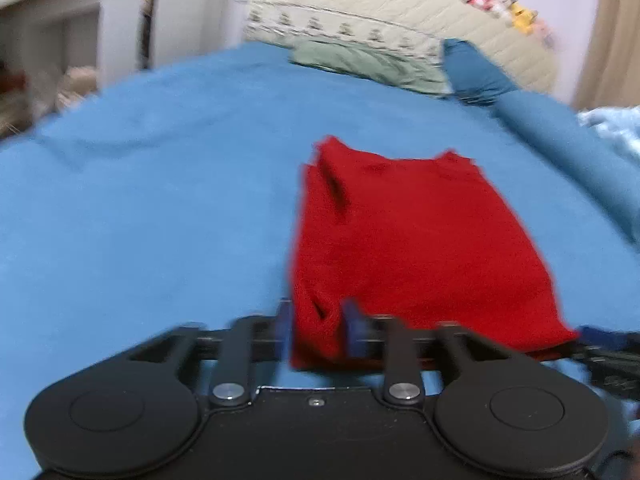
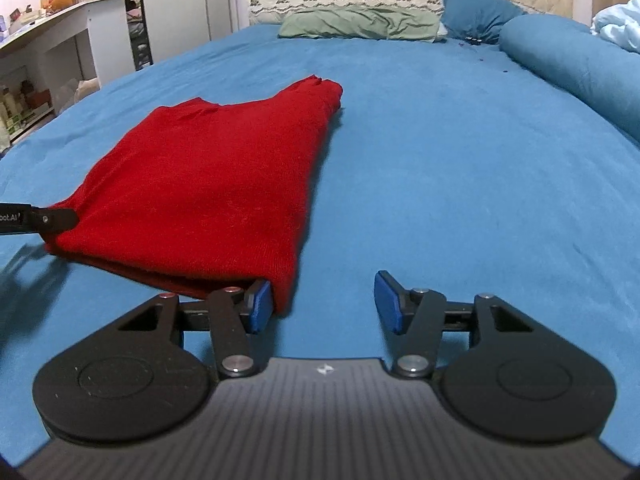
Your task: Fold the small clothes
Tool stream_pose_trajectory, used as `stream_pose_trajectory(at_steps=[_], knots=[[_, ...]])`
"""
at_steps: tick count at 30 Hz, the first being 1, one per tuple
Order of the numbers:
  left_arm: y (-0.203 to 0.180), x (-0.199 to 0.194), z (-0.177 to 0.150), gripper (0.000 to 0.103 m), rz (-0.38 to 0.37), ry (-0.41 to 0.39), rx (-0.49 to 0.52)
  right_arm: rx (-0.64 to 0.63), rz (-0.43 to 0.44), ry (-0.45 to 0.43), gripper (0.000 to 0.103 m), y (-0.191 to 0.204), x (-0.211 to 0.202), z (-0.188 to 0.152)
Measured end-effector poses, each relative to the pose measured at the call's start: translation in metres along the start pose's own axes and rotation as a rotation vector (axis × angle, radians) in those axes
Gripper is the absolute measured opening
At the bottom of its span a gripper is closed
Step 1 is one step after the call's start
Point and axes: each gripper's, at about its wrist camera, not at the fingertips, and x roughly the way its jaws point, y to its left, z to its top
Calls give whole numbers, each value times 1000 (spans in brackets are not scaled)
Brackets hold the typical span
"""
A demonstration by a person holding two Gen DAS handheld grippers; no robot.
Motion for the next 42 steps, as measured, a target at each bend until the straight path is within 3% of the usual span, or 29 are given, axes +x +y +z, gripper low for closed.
stream_pose_trajectory(at_steps=[2, 3, 4, 5, 7, 9, 14, 18, 22, 25, 26, 27, 28, 29, 30, 34, 39, 42], knots=[[3, -17, 6, 59, 89, -31, 12, -7, 11, 13, 83, -5, -9, 5], [7, -25, 10, 60, 87, -49, 10, -6, 23, 24, 86, -9, -17, 8], [11, -33, 15, 66, 77, -64, 4, -5, 41, 29, 89, -13, -24, 11], [13, -39, 20, 72, 65, -73, 2, -2, 55, 30, 99, -18, -32, 16], [16, -43, 33, 100, 19, -83, 25, 18, 100, 17, 103, -31, -52, 32], [15, -36, 48, 101, -21, -77, 51, 52, 145, 17, 103, -41, -59, 54], [16, 10, 82, 101, -147, 36, -1, 218, 327, 170, 103, -60, -18, 115], [17, 53, 89, 95, -217, 130, -78, 313, 365, 260, 103, -63, 36, 133], [19, 81, 89, 76, -248, 208, -110, 320, 382, 298, 103, -52, 68, 130], [20, 95, 86, 75, -275, 237, -134, 310, 379, 314, 103, -43, 86, 123], [20, 96, 85, 74, -280, 239, -139, 319, 380, 325, 96, -41, 93, 121], [19, 97, 85, 66, -289, 248, -136, 329, 380, 336, 76, -39, 99, 118], [17, 99, 84, 50, -305, 268, -136, 334, 375, 355, 70, -37, 106, 116], [17, 100, 84, 42, -330, 292, -153, 332, 376, 370, 64, -35, 111, 113], [16, 99, 85, 38, -330, 302, -168, 331, 364, 367, 51, -33, 113, 112], [1, 79, 96, 24, -281, 282, -104, 377, 393, 340, 37, -37, 101, 119], [-26, 13, 111, 19, -347, 211, -96, 329, 427, 277, 36, -49, 39, 144], [-50, -46, 104, 19, -405, 164, -59, 310, 458, 264, 35, -72, -14, 139]])
